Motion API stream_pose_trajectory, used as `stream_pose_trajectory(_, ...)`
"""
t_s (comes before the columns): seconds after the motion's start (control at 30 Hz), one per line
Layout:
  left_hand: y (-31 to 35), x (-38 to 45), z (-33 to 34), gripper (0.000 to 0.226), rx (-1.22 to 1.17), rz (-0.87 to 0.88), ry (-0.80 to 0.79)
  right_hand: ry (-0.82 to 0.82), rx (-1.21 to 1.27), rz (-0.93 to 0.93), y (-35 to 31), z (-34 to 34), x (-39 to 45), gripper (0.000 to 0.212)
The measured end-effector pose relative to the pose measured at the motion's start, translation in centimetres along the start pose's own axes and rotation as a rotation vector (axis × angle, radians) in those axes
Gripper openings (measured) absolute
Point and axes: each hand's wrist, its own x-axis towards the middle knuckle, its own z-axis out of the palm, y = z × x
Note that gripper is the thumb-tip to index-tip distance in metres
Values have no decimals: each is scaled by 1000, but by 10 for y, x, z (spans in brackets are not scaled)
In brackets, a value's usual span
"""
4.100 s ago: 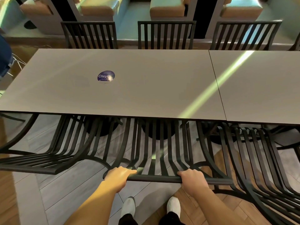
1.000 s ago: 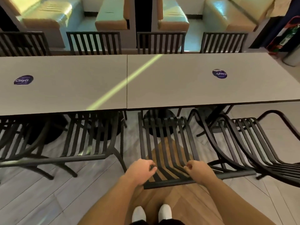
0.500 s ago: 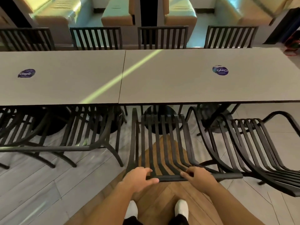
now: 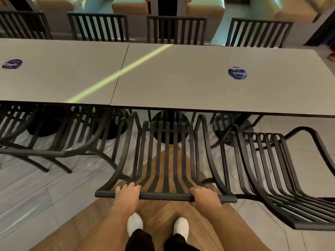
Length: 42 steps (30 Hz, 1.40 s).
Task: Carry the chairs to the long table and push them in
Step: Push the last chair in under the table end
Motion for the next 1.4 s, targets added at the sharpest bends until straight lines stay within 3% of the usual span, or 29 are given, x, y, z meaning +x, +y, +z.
stream_pose_trajectory(0.23,6,13,-11,36,25,-56,-19,16,-4,75,2,-6,19,17)
stream_pose_trajectory(0.93,13,98,-75,31,43,20,-17,45,-106,117,12,-68,95,17)
stream_pose_trajectory(1.4,40,93,-75,33,58,19,-25,61,-139,87,37,-65,88,19)
